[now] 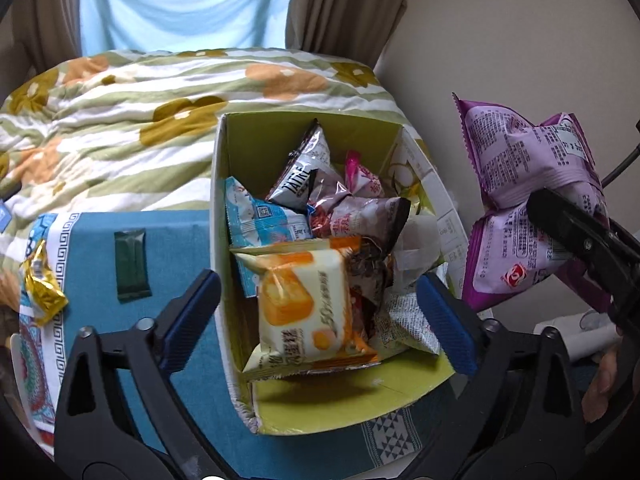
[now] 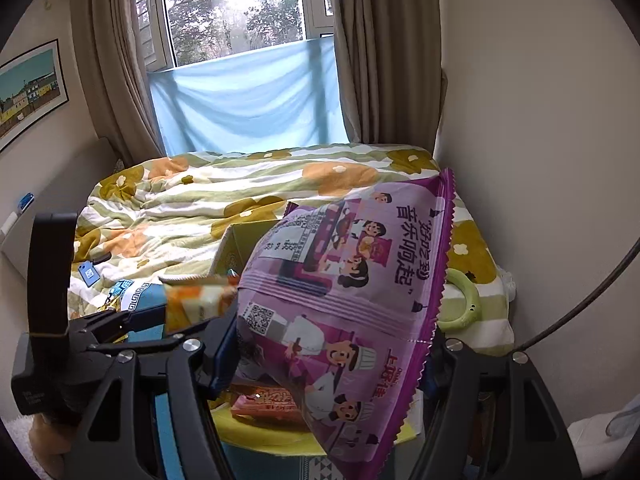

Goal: Organize snacks
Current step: 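Carry the yellow cake bag and purple bag into the box and open both grippers, then withdraw both open grippers from the box toward the last snacks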

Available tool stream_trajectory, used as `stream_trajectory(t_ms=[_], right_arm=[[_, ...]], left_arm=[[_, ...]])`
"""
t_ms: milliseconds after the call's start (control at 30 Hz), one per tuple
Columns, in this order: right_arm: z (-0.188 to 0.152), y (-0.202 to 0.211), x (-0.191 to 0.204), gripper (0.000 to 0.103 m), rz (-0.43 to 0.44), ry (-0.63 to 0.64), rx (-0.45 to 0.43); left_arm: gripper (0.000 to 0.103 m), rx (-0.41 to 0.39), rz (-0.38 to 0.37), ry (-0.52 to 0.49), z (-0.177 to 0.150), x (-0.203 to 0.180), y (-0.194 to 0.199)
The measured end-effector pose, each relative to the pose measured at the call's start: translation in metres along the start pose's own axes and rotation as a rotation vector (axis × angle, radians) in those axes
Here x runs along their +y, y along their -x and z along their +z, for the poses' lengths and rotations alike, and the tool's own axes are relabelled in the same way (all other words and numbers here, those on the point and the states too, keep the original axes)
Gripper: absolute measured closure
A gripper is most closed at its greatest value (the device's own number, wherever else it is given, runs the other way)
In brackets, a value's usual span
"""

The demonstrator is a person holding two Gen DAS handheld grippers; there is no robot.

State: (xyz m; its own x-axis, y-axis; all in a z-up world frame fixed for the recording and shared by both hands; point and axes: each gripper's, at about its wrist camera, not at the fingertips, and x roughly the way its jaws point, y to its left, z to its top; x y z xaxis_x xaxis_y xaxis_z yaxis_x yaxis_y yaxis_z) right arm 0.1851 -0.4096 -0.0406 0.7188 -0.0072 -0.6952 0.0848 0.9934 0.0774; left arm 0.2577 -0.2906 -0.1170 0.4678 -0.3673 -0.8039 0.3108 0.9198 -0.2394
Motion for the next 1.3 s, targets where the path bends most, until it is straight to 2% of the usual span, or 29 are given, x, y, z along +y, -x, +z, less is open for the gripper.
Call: stream_trajectory(t_ms=[300,633,667,733,767,800,933,1100,1300], right_arm=[[0.015,-0.037,-0.024,0.038,0.103,0.015,0.047],[0.054,-0.081,-0.028,0.036,0.148,0.020,0.059],[0.058,-0.087,-0.028,0.035,0.155,0.015,0.062],[0.063,-0.100,-0.030,0.025,0.171,0.000,0.057],[0.065,-0.108,-0.032,0.010,0.176,-0.011,0.055],[0.066,-0.114,-0.033,0.003,0.178,-0.024,0.057],[0.059,-0.121,-0.038,0.002,0.145,-0.052,0.054],[0.045,-0.112,-0.033,0.002,0.097,0.020,0.056],[0.046,-0.089,-0.027,0.002,0.114,0.035,0.036]], left_arm=[[0.002,-0.003,0.057,0.095,0.001,0.028,0.008],[0.002,-0.037,0.084,0.135,0.023,0.041,0.014],[0.002,-0.037,0.091,0.136,0.023,0.043,0.013],[0.002,-0.038,0.106,0.141,0.023,0.047,0.013],[0.002,-0.038,0.111,0.147,0.022,0.050,0.013],[0.002,-0.037,0.114,0.156,0.022,0.053,0.013],[0.002,-0.036,0.113,0.186,0.018,0.063,0.011],[0.002,-0.038,0.119,0.187,0.015,0.067,0.012],[0.002,-0.096,0.148,0.155,0.016,0.060,0.042]])
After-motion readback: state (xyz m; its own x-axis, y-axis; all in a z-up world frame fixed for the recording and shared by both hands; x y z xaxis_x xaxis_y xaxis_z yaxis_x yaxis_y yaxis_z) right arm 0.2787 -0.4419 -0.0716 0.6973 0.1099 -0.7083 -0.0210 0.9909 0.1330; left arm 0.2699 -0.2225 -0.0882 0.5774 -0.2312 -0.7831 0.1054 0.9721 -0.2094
